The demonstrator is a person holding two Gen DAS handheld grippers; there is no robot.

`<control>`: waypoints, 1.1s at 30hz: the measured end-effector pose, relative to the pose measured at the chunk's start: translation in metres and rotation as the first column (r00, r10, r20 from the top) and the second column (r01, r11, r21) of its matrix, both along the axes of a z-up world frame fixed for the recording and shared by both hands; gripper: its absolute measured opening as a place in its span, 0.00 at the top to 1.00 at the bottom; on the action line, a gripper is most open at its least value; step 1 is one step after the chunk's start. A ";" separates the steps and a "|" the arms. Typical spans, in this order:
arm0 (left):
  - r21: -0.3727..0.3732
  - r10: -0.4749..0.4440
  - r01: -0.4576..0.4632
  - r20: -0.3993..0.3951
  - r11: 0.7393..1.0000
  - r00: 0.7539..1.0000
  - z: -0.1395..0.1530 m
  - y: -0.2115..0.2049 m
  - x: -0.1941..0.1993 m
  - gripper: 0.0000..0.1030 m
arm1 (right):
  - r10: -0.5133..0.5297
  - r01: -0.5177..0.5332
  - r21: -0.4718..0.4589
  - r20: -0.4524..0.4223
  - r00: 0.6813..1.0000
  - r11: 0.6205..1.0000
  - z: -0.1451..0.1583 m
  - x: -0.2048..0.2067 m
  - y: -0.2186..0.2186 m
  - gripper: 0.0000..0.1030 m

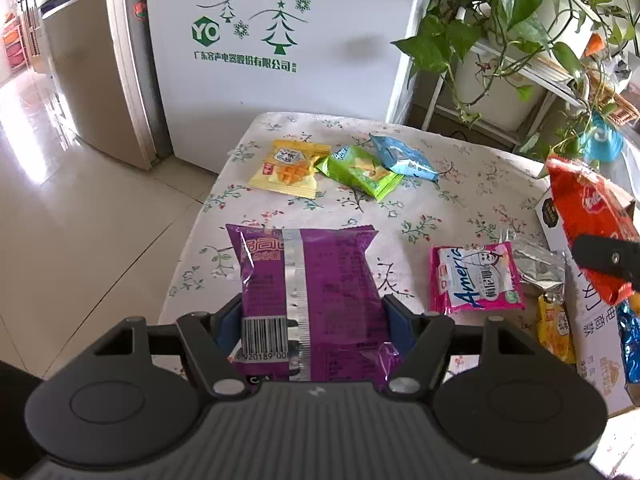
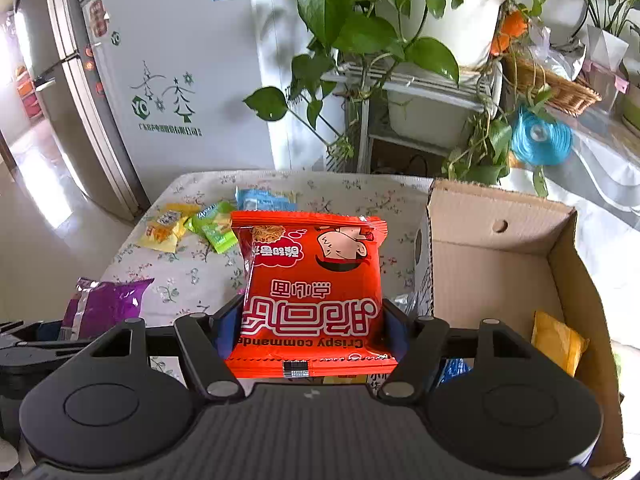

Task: Organize snacks
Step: 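Carry both bags over the box and release them inside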

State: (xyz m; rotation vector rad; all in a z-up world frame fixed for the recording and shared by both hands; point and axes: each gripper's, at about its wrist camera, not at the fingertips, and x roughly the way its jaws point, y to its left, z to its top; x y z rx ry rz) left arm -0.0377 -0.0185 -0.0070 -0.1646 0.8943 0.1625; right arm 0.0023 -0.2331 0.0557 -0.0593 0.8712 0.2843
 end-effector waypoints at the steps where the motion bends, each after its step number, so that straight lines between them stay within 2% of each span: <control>1: 0.003 0.001 -0.001 0.001 1.000 1.000 0.001 0.000 -0.002 0.32 | 0.000 0.000 0.000 0.007 1.000 1.000 0.002 -0.001 -0.001 0.27; 10: 0.022 -0.026 0.026 0.015 0.999 1.000 0.020 -0.014 -0.012 0.32 | -0.035 0.033 0.036 0.063 0.997 0.999 0.020 -0.005 -0.020 0.27; 20: 0.005 -0.119 0.119 0.057 0.993 0.991 0.050 -0.052 -0.015 0.32 | -0.100 0.080 0.156 0.120 0.988 0.985 0.053 -0.008 -0.065 0.27; 27: -0.028 -0.212 0.215 0.090 0.976 0.973 0.067 -0.090 -0.013 0.32 | -0.190 0.151 0.247 0.143 0.971 0.957 0.072 -0.012 -0.111 0.27; 33: -0.043 -0.305 0.312 0.112 0.949 0.946 0.073 -0.131 -0.009 0.32 | -0.269 0.224 0.277 0.137 0.953 0.934 0.076 -0.014 -0.144 0.27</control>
